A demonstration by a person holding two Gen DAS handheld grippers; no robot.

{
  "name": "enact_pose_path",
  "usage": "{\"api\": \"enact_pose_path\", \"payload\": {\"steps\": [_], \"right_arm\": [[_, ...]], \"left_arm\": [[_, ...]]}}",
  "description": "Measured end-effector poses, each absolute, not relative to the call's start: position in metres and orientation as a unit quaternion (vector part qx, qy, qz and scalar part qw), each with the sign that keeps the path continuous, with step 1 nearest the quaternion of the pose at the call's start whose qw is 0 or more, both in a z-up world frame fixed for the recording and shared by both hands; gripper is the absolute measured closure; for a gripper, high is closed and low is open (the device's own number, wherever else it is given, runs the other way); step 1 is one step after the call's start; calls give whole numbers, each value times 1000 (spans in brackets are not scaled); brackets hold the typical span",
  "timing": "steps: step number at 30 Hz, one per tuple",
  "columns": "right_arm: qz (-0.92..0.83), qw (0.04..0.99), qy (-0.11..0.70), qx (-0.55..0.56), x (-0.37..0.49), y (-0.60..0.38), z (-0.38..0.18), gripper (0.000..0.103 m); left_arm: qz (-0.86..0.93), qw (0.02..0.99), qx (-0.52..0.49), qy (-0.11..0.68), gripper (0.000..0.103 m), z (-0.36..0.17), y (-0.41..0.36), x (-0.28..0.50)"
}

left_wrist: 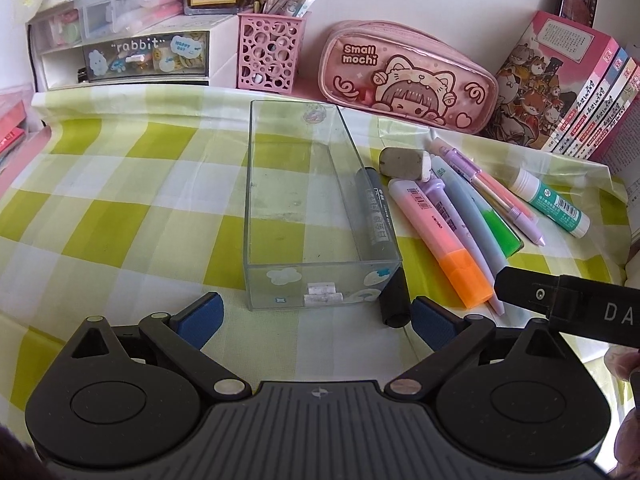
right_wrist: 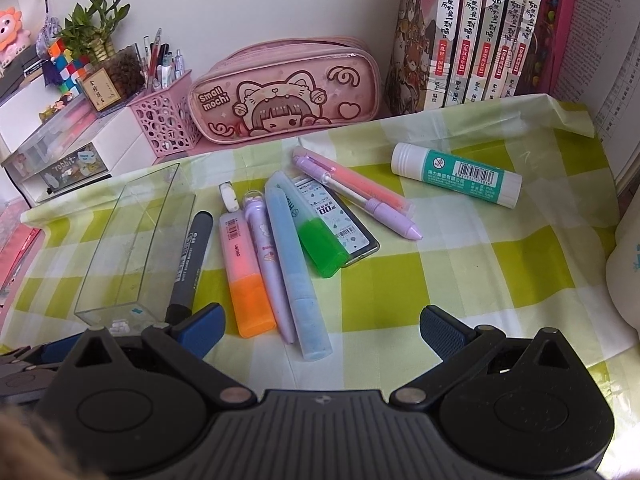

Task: Organize stationery
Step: 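Close the right gripper on the black marker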

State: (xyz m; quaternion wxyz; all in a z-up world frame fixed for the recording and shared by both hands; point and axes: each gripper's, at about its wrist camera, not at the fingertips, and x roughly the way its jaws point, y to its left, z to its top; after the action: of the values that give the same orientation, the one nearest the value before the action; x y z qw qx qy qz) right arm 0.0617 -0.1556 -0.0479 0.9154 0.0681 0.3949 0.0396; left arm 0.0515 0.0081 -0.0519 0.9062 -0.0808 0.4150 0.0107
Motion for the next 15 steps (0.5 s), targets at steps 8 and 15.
{"api": "enact_pose_path", "payload": {"steps": [8,15], "right_arm": [[60,920,383,65,62,-153,-46,2],[108,926,352,83,61,-144,-37,10]], "left_arm": [[-4,919,-79,386,19,-53,7,49],[-4,926,-50,374,54,-54,15,42]]}}
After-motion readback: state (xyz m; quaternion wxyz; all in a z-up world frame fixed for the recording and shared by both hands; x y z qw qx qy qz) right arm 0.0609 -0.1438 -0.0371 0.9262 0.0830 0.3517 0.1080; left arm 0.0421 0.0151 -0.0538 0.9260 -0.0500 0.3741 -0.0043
